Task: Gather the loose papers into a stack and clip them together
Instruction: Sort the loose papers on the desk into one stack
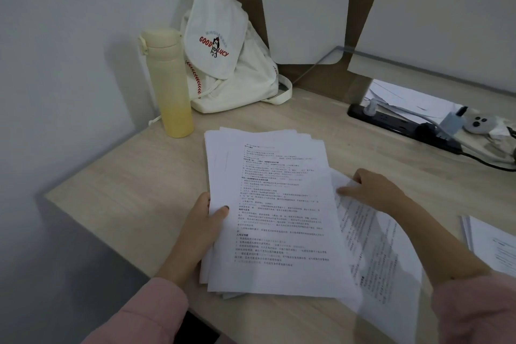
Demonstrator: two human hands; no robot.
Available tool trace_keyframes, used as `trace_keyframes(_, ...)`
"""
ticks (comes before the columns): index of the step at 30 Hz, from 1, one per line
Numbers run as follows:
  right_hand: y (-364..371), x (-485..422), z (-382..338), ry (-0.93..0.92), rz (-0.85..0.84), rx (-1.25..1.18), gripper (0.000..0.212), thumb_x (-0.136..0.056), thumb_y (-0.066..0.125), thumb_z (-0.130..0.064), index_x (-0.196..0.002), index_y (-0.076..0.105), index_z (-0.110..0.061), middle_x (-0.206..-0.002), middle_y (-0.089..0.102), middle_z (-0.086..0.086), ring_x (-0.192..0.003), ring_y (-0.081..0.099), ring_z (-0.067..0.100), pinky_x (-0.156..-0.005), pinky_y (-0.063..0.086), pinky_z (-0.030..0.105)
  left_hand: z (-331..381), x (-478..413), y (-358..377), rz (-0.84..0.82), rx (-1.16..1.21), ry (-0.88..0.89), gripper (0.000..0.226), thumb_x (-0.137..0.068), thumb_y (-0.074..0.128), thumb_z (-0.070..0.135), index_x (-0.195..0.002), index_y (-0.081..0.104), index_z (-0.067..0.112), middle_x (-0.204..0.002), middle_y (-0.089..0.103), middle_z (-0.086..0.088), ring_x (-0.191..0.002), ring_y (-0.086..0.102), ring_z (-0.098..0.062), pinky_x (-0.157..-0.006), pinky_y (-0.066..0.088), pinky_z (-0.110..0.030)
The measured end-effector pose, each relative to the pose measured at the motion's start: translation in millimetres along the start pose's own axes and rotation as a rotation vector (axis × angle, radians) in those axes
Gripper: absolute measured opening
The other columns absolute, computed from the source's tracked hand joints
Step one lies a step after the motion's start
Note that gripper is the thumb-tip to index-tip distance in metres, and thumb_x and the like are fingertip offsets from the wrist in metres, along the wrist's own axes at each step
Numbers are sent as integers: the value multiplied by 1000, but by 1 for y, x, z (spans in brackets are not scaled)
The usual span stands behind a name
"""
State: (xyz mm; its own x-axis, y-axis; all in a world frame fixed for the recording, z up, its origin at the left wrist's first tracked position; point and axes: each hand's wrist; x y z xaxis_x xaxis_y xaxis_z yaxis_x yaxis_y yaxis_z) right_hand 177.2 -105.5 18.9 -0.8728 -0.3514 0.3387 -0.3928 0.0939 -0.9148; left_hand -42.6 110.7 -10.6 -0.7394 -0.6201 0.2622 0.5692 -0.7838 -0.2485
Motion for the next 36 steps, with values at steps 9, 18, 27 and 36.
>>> trace_keyframes(9, -39, 41, 30, 64, 681, -470, 22, -96, 41, -21, -111, 53, -9, -95, 54, 5, -82, 47, 22, -70, 33, 30, -6, 4, 6, 98, 4, 93, 12, -93, 46, 14, -103, 45, 20, -91, 54, 15, -82, 52, 0, -62, 39, -19)
trace_keyframes(18, -76, 73, 57, 87, 884, -1089, 11, -91, 47, -23, -82, 53, -25, -75, 54, -4, -65, 50, 9, -70, 42, 32, -12, 2, 7, 94, -24, 169, 8, -93, 47, 12, -101, 47, 14, -89, 55, 11, -81, 54, -9, -64, 42, -23)
trace_keyframes(27, -63, 64, 40, 138, 647, -1203, 14, -92, 49, -18, -81, 57, -21, -66, 48, -2, -57, 43, 12, -47, 38, 21, -9, 3, 8, 68, 48, 169, 14, -93, 47, 8, -104, 48, 18, -91, 55, 14, -92, 56, -19, -80, 42, -32)
trace_keyframes(36, 29, 53, -4, 141, 455, -889, 13, -91, 47, -12, -92, 59, -10, -75, 59, 7, -66, 53, 23, -59, 39, 28, 1, 8, 9, 56, 144, 63, 29, -98, 32, 36, -84, 55, 25, -87, 57, 8, -83, 55, -9, -66, 39, -20)
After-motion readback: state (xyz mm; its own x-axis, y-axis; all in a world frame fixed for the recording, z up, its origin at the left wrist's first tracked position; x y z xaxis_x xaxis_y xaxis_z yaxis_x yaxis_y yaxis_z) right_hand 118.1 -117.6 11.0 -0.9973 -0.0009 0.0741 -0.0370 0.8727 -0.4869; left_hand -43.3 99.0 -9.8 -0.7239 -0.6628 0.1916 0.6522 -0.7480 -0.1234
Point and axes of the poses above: each hand's wrist, its own x-axis away from the middle knuckle, its own y-axis out of the palm, z = x × y
